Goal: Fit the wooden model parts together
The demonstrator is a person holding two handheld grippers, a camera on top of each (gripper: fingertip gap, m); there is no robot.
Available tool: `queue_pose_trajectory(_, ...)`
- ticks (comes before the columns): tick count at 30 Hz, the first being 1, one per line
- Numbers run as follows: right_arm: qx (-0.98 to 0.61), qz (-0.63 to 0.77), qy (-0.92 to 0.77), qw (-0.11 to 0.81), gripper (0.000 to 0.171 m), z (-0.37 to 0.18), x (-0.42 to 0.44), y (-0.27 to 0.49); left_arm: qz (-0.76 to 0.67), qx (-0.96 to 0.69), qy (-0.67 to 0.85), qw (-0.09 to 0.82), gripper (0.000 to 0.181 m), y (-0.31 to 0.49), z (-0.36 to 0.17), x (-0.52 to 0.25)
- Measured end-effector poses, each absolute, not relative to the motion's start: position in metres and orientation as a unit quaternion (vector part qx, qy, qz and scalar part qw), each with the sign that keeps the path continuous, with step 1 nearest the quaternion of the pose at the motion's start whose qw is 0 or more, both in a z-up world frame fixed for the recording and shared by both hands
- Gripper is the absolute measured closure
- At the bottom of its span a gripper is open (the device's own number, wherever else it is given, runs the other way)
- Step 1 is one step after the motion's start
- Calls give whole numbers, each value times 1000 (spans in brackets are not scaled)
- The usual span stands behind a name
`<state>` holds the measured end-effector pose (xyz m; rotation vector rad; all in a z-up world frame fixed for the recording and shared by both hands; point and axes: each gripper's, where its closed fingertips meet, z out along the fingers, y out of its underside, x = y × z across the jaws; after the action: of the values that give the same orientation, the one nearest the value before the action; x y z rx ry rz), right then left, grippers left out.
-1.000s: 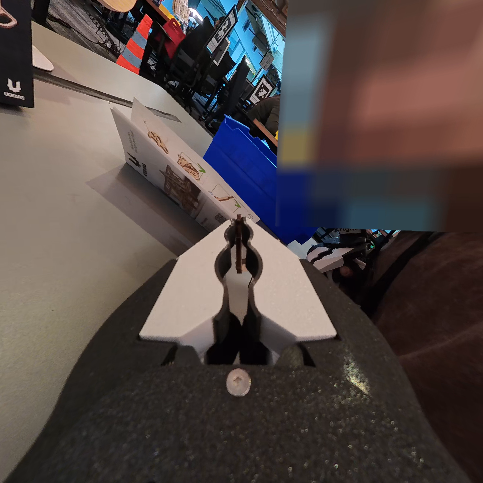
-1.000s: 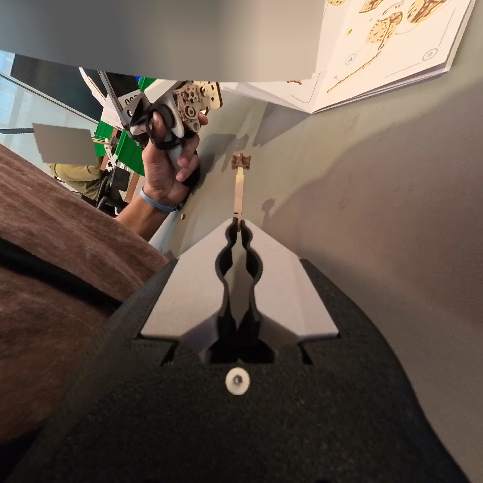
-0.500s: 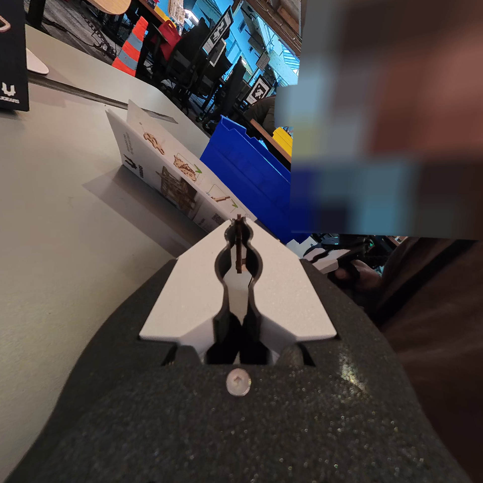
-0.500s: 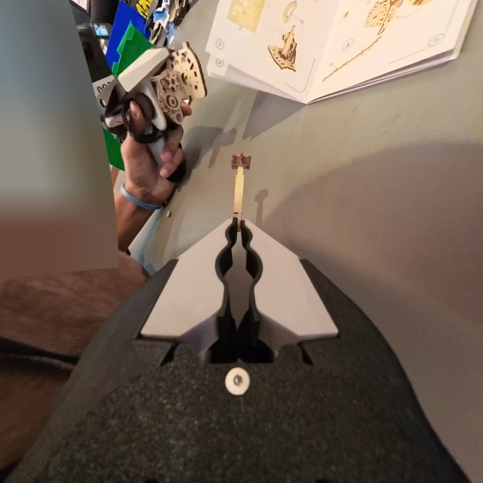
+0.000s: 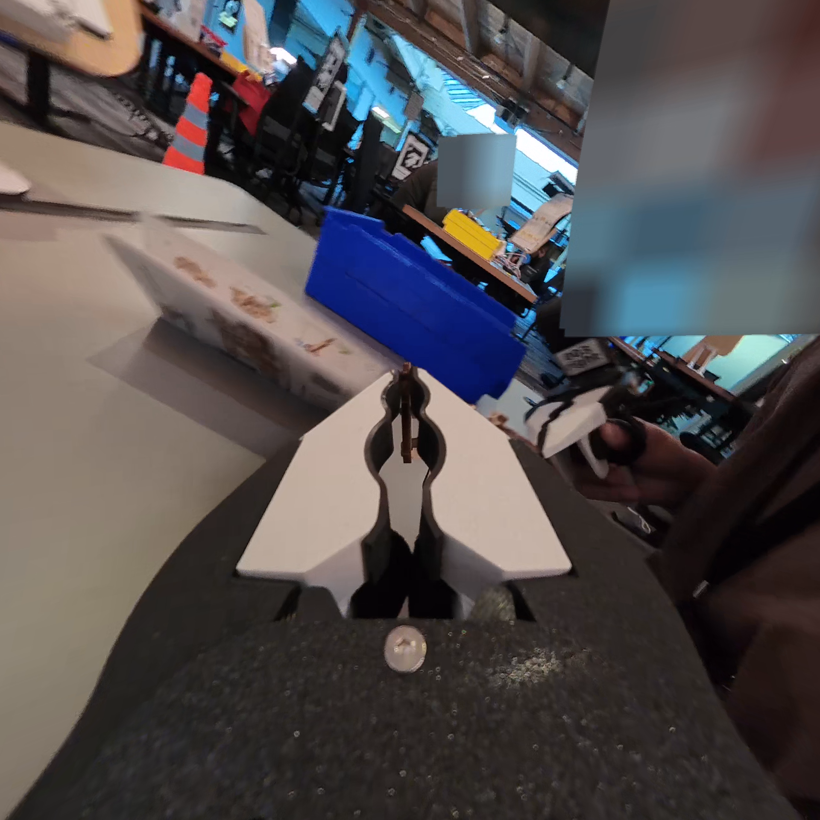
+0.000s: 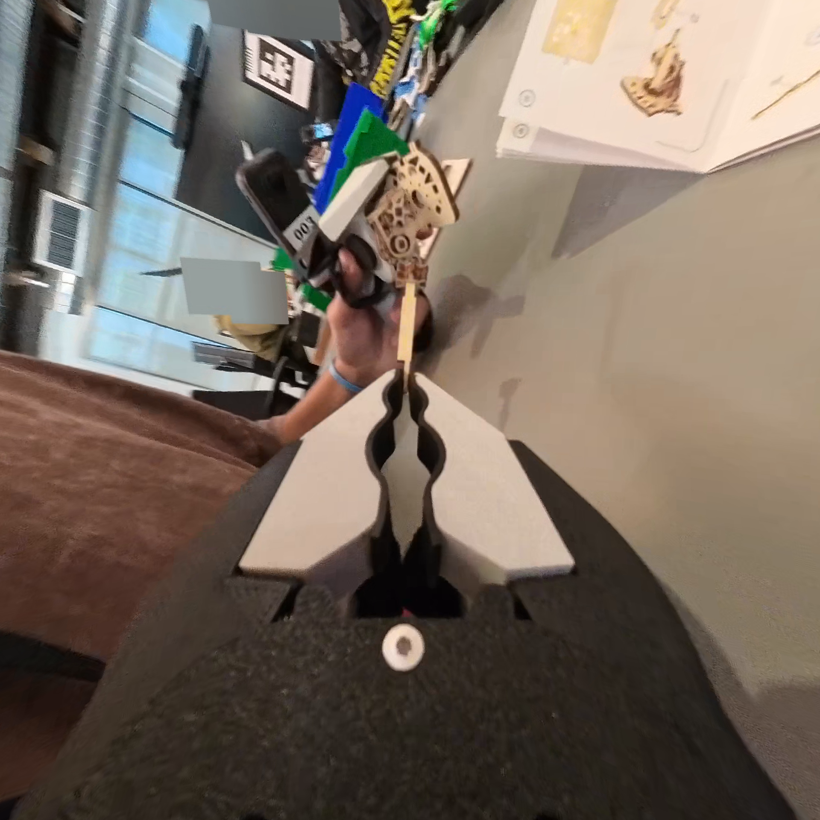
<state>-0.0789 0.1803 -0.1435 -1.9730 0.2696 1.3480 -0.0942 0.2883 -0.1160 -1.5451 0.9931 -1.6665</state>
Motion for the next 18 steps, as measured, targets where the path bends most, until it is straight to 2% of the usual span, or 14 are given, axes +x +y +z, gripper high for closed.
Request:
queue_pose_trajectory(7,-689,623,146,340,170,-121,-86,179,-583,-530,484,380,180,239,-93,-80)
queue_pose_trajectory(18,-609,706,181,313,170,-105,-86,167,-542,-484,530,437,181,216,-76,-75)
